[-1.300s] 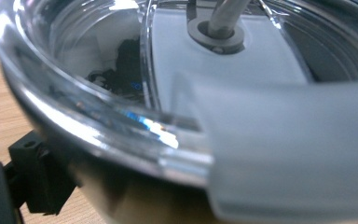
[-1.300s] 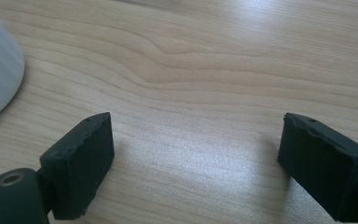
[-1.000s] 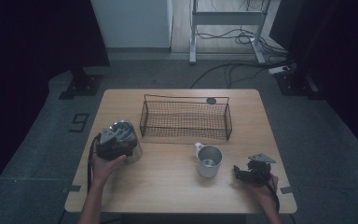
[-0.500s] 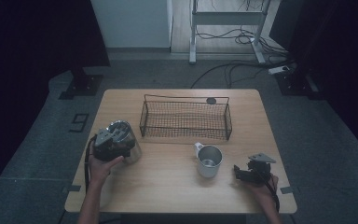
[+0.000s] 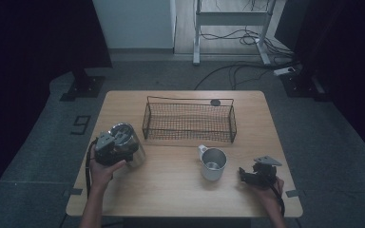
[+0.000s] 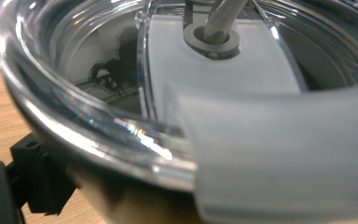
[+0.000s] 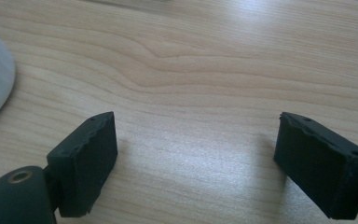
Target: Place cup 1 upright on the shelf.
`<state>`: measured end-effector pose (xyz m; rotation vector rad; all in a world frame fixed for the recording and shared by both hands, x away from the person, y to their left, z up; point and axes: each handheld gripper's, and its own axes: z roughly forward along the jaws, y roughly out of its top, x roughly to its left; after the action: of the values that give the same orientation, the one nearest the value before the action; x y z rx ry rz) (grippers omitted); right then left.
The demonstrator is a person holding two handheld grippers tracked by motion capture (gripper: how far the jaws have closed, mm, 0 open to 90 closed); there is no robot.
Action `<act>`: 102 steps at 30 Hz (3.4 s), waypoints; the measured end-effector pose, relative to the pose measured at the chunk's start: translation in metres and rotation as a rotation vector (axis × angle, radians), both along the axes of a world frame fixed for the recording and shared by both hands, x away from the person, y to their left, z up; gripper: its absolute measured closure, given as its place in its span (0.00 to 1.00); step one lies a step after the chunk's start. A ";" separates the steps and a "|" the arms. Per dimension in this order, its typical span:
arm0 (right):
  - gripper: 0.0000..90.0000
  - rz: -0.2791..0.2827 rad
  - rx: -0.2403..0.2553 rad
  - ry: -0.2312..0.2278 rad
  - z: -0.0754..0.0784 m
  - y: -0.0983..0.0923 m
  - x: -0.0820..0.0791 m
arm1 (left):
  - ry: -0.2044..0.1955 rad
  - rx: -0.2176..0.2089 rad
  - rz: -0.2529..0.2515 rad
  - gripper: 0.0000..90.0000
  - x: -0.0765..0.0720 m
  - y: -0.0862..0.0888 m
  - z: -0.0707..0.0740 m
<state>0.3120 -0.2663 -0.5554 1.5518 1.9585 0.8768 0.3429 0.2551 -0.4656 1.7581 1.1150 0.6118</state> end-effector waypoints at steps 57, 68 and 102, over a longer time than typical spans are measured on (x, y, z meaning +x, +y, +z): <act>0.15 -0.012 0.000 -0.004 0.000 0.000 0.000 | -0.044 -0.024 -0.064 0.05 0.011 -0.032 0.074; 0.15 -0.014 0.001 -0.004 0.000 0.000 0.000 | -0.044 -0.040 -0.087 0.05 0.019 -0.041 0.082; 0.15 -0.013 -0.004 -0.002 0.000 0.000 0.000 | -0.038 -0.061 -0.091 0.05 0.049 -0.059 0.090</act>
<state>0.3115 -0.2663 -0.5552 1.5589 1.9451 0.8688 0.3916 0.1961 -0.3756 1.7275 1.0114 0.5478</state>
